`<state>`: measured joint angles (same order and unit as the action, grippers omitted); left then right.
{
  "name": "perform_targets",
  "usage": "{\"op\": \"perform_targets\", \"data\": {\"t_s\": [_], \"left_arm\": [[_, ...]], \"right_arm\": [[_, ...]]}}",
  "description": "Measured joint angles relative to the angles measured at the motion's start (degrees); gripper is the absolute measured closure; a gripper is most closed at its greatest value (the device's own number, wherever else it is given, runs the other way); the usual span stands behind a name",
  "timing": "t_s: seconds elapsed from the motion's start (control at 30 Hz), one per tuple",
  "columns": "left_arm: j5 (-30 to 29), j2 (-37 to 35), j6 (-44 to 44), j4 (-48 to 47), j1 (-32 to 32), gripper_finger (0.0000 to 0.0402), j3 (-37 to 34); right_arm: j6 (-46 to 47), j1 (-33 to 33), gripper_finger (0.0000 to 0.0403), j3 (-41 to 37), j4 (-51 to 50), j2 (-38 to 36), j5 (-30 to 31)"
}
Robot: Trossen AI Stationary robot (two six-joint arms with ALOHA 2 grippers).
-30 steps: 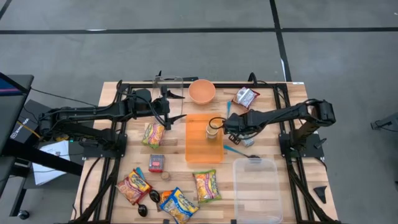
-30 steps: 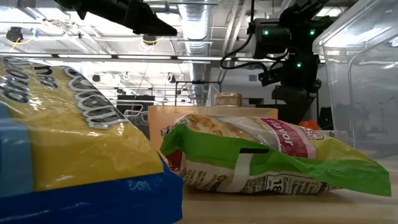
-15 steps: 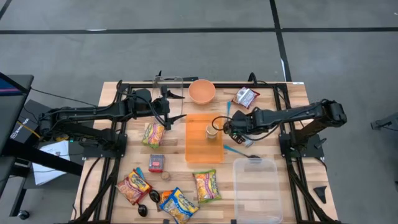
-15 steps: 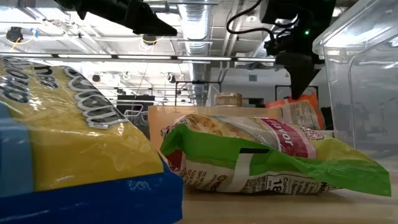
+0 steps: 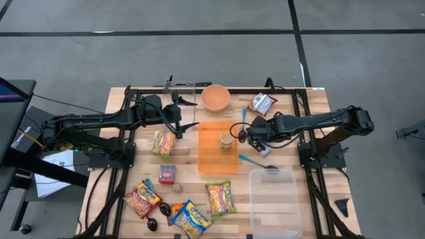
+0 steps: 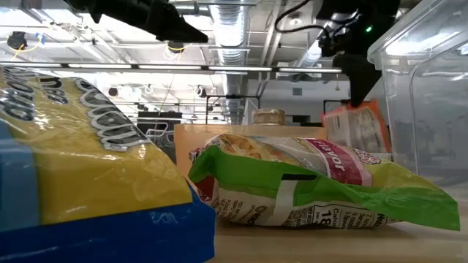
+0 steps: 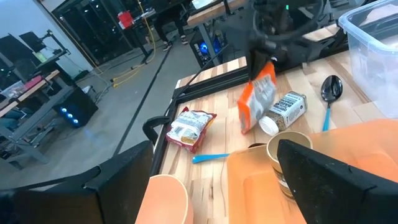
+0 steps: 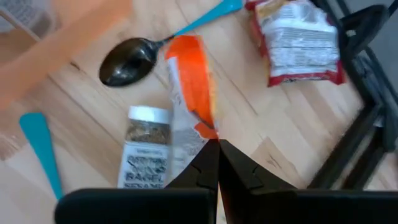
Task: Pick & Place Food Item
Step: Put the orange noodle pack into the transparent container
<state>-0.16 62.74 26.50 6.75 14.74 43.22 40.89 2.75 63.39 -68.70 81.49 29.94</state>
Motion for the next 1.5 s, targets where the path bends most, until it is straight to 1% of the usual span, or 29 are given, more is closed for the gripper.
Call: {"op": "perform_targets", "data": {"t_s": [0.33,0.6,0.77,0.93,1.07,1.2,1.3,1.5], "left_arm": [[0.0,0.0,0.0,-0.42,0.0,0.0064,0.0],[0.0,0.0,0.18,-0.36,0.0,0.0064,0.0],[0.0,0.0,0.55,-0.25,0.0,0.0064,0.0],[0.0,0.0,0.68,1.48,0.0,0.0064,0.0],[0.0,0.0,1.64,1.69,0.0,0.0064,0.0],[0.0,0.0,1.8,2.51,0.02,0.0064,0.0],[-0.02,0.0,3.14,2.58,0.11,0.0064,0.0],[0.0,0.0,4.79,3.67,0.46,0.0064,0.0]], "right_arm": [[8.47,7.02,0.0403,5.72,-8.7,-6.2,3.79],[16.21,17.95,0.0403,15.51,-16.19,-7.79,8.11],[18.17,25.76,0.0403,21.55,-18.52,-7.08,9.12],[20.19,34.49,0.0403,27.91,-18.57,-7.17,13.15],[22.75,40.34,0.0403,30.36,-18.66,-7.25,14.12],[27.61,43.6,0.0403,30.38,-18.72,-6.45,14.05],[30.7,45.64,0.0403,30.47,-18.11,-4.54,12.74],[34.75,50.02,0.0403,34.69,-18.33,1.49,12.25]]}}
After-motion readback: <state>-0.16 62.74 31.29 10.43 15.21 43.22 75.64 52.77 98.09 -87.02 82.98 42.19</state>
